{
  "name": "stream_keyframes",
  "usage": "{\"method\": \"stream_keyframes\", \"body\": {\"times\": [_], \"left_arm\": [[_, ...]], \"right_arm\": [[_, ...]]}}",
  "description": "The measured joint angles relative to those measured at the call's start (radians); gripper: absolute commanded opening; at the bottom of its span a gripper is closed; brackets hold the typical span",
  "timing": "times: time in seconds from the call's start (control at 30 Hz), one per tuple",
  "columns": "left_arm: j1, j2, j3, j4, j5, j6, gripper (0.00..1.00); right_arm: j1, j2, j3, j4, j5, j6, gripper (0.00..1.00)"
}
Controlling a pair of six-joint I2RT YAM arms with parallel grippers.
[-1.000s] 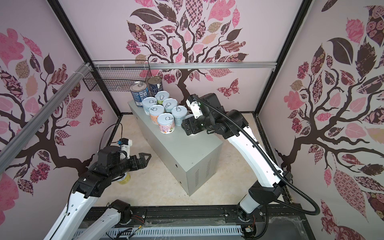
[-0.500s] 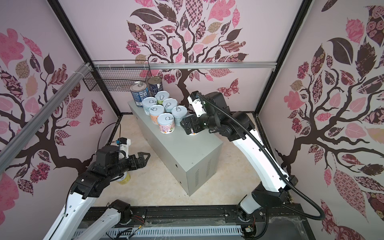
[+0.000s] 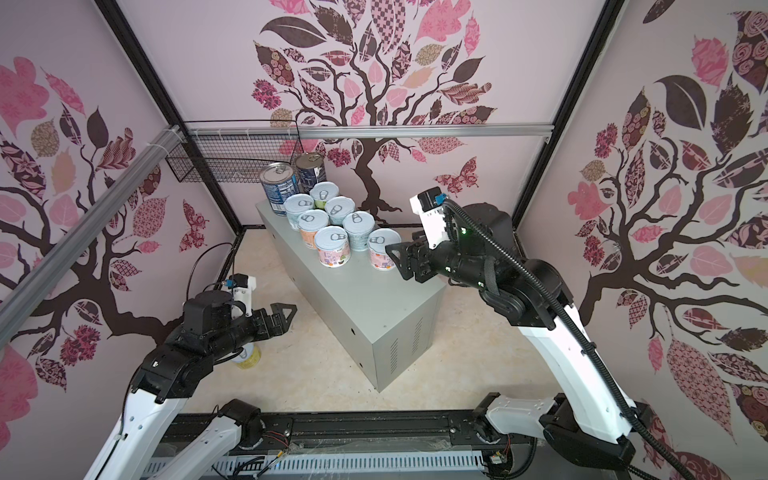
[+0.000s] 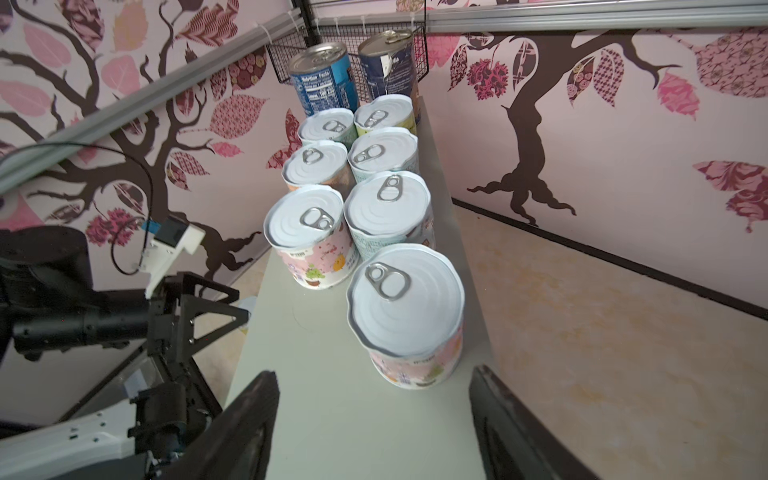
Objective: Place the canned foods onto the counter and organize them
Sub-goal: 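Open the right gripper and release the can on the box top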
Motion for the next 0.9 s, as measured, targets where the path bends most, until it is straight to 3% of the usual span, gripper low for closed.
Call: {"method": "stream_keyframes", "body": {"times": [0.2,0.3,0.5,0.9], "left_arm": [[0.000,0.002,0.003,-0.004,0.000,-0.005,0.98],[0.000,0.003,0.003,-0.008,0.000,-0.009,0.98],[0.000,0.003,0.003,-0.009,0.001,-0.015,0.98],[0.000,0.003,0.003,-0.008,0.001,-0.019,0.98]], "right_arm": [[-0.016,-0.035,-0.107,0.025,-0.009,0.016,0.30],[-0.056,-0.035,-0.155,0.048,-0.043,0.024,0.21],[-0.162,-0.035,-0.214,0.087,-0.116,0.040,0.14],[-0.162,-0.011,-0.219,0.141,-0.212,0.040,0.12]]}}
